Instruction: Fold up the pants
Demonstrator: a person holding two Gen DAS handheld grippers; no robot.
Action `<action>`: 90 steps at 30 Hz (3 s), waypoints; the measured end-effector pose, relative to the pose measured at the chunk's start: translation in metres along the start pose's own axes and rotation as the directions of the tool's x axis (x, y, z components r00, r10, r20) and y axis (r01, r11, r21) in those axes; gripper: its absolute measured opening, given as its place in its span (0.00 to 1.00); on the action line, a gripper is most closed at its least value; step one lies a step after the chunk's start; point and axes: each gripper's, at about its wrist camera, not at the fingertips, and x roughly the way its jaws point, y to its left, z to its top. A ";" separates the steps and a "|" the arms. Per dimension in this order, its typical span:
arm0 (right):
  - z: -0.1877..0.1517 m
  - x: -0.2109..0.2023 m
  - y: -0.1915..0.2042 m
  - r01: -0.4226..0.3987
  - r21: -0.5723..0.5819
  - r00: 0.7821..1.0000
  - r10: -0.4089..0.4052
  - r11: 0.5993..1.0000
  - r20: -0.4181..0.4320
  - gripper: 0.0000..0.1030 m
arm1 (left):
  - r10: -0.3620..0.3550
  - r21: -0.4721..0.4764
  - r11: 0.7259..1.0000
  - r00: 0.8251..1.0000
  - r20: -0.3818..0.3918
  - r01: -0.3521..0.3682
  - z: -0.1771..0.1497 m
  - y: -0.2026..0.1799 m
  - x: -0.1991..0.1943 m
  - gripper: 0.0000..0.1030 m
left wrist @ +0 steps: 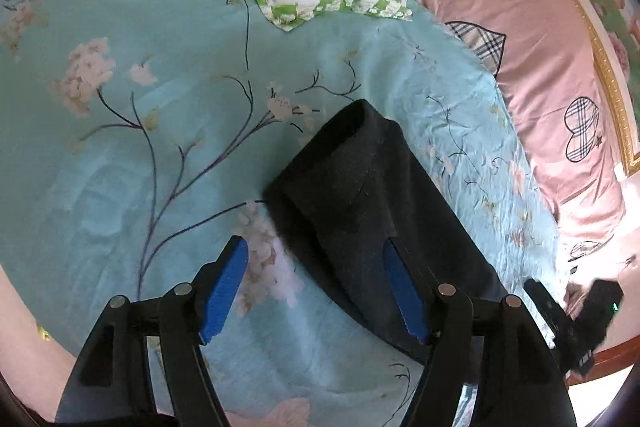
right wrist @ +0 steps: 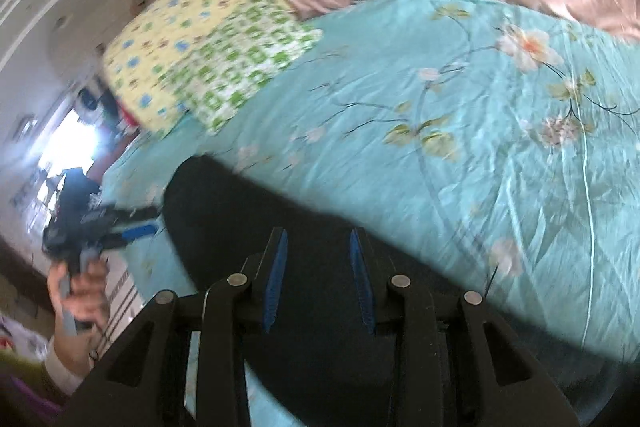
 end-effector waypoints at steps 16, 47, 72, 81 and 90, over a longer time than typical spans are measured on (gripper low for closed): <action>0.015 0.103 0.004 -0.053 -0.179 0.941 -0.011 0.982 -0.338 0.33 | 0.082 0.085 0.993 0.997 -0.010 -0.080 0.003 -0.003 0.046 0.57; -0.001 0.082 0.060 0.332 -0.345 0.939 -0.342 0.878 0.036 0.28 | 0.037 0.200 0.978 0.990 0.136 -0.064 -0.012 0.005 0.006 0.43; -0.107 -0.087 0.005 0.237 0.108 0.962 -0.249 0.965 0.114 0.41 | -0.113 0.448 0.889 0.993 0.027 0.089 -0.069 -0.128 -0.003 0.56; -0.145 -0.135 -0.016 0.279 0.224 0.934 -0.318 0.934 0.160 0.43 | -0.151 0.571 0.803 0.985 -0.082 0.170 -0.105 -0.200 0.024 0.56; -0.172 -0.180 -0.036 0.330 0.333 0.893 -0.407 0.883 0.194 0.46 | -0.177 0.664 0.699 0.964 -0.198 0.265 -0.142 -0.259 0.044 0.56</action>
